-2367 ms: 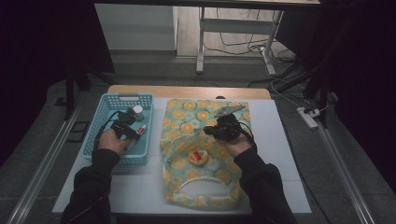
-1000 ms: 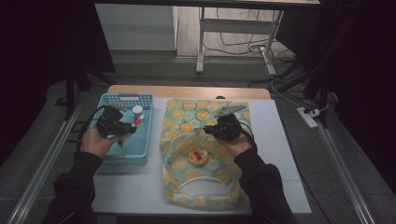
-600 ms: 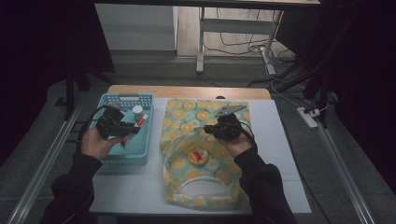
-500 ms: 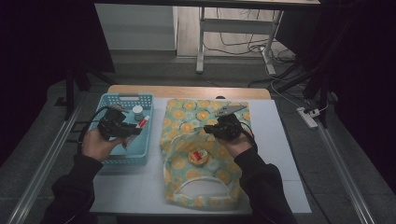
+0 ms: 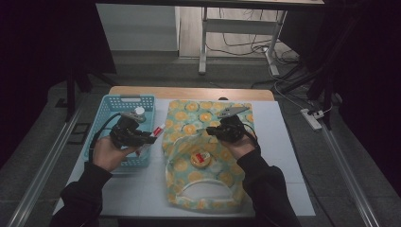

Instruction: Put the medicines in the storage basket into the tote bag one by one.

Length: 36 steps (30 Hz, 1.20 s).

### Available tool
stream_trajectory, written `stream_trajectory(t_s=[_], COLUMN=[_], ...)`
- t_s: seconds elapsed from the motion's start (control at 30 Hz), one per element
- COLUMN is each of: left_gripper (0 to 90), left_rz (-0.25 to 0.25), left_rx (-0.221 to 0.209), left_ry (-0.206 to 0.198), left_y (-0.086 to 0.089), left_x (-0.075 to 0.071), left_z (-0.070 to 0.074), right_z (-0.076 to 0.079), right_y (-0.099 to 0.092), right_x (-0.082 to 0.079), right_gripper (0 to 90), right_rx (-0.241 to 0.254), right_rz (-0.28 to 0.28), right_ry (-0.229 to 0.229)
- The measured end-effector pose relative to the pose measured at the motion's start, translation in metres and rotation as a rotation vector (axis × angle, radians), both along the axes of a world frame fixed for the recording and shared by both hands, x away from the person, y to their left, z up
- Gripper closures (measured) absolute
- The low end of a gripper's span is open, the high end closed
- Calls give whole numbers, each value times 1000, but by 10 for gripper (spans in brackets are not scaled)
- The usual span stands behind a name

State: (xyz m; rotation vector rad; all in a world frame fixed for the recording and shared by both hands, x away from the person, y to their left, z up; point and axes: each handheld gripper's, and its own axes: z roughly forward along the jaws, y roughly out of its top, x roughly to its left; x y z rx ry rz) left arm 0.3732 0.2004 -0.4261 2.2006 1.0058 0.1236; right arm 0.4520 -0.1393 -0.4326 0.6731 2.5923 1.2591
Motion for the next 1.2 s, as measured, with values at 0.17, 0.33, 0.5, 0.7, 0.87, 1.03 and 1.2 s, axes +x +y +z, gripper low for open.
stream_trajectory(t_s=[0.17, 0.33, 0.5, 0.7, 0.87, 1.03, 1.2], left_gripper=[729, 730, 730, 730, 729, 729, 729], left_rz=[-42, -74, -101, -130, -159, -182, -197], left_rx=[-5, -1, -8, -6, -3, 3, 24], left_ry=[-4, -3, 4, 6, 7, 8, 3], left_y=[-18, -34, -48, -65, -80, -95, -110], left_x=[-2, -4, -5, -5, -4, -1, 2], left_z=[-1, -4, -8, -11, -14, -17, -23], right_z=[0, 0, 0, 0, 0, 0, 0], right_y=[0, 0, 0, 0, 0, 0, 0], right_x=[0, 0, 0, 0, 0, 0, 0], right_gripper=[899, 899, 899, 899, 899, 899, 899], right_rx=[2, 2, 2, 1, 4, 5, 8], right_rz=[0, -1, -1, 0, -1, -2, -2], right_ry=[-2, -1, -2, -1, -2, 1, 1])
